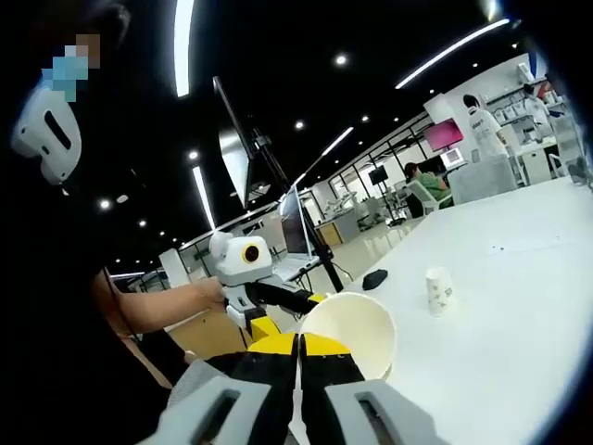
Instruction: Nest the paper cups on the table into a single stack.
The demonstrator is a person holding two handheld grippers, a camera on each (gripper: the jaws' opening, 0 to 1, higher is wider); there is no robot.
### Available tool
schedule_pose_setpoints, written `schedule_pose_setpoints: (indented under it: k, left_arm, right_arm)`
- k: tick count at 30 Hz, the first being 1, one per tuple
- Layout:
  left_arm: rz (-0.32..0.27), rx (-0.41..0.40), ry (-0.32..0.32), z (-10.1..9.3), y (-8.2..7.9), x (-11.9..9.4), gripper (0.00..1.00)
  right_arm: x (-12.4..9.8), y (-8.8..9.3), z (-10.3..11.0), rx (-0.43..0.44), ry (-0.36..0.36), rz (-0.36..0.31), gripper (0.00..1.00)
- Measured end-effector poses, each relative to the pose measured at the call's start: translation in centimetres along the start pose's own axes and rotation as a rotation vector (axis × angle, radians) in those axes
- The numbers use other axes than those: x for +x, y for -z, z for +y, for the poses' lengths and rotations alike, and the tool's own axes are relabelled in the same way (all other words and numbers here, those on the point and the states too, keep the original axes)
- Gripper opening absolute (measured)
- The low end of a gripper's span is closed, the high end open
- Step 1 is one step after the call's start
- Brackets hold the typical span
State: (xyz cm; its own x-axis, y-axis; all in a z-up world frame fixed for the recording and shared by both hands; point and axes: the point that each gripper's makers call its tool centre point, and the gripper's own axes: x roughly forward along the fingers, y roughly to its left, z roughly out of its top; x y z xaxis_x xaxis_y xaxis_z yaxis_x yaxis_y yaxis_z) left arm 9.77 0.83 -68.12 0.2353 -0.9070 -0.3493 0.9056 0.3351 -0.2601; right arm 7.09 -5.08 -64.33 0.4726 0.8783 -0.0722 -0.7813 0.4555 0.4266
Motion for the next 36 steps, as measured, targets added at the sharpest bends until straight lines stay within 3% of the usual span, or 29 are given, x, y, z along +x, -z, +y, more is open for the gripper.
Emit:
schedule_pose_setpoints:
  k: [8,19,25,27,36]
  left_arm:
    - [-0.017,0.059,-0.061,0.6,-0.3,-0.6,0.61]
    - [-0.016,0.097,-0.142,1.3,0.2,-1.4,0.68]
    - [-0.043,0.101,-0.182,1.3,-0.1,-2.2,0.74]
    - [-0.052,0.099,-0.2,1.4,-0.1,-2.5,0.75]
    - [-0.08,0.098,-0.265,1.4,-0.2,-3.7,0.83]
  right_arm:
    - [-0.2,-0.6,-0.4,-0.022,0.015,0.016,0.0]
    - [-0.3,-1.8,-0.5,-0.084,0.011,0.063,0.0]
    - [-0.2,-1.2,-0.6,-0.11,0.016,0.131,0.0]
    - [-0.4,-0.6,-1.4,-0.132,0.033,0.188,0.0]
    - [-0.4,-0.7,-2.2,-0.167,0.041,0.291,0.0]
